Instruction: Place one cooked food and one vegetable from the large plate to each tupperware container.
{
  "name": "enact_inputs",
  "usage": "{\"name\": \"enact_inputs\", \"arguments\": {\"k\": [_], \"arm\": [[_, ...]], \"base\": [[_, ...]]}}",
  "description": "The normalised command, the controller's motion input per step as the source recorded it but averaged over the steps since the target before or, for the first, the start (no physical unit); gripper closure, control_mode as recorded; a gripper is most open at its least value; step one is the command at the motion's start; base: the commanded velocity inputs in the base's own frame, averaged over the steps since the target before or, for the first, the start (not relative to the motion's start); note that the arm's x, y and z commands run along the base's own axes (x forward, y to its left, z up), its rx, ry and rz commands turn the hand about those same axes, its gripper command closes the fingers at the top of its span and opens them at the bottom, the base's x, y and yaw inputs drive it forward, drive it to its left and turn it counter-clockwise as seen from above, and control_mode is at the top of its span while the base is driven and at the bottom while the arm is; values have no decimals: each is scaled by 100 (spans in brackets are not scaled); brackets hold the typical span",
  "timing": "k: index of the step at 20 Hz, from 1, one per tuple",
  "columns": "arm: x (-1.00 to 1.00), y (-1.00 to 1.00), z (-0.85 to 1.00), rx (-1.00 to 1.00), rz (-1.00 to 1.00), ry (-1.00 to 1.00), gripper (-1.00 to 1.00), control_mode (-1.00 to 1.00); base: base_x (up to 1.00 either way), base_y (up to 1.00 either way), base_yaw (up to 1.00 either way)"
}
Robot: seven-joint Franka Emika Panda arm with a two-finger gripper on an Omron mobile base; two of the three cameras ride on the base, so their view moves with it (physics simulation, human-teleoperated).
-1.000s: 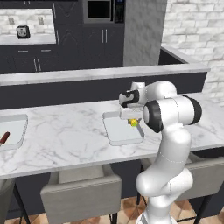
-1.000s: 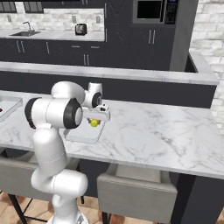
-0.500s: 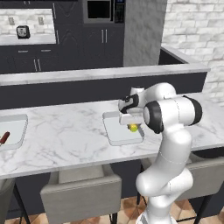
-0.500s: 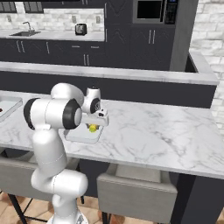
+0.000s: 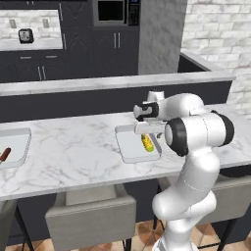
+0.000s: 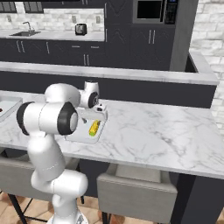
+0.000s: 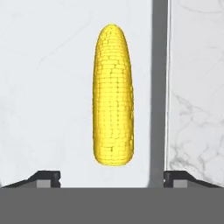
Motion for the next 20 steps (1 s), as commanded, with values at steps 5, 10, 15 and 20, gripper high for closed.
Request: {"name": "enact_inputs", "arguments": {"k": [5, 10, 15, 20], "arm": [[-90, 0, 81, 1, 1, -15, -100, -100], [-100, 0, 85, 1, 8, -18, -100, -100], [-100, -3, 50, 0, 3, -2, -100, -100], [-61, 2, 33, -1, -1, 13, -100, -100]], "base": [[0, 0, 0], [0, 0, 0], [0, 0, 0], [0, 0, 0]]}}
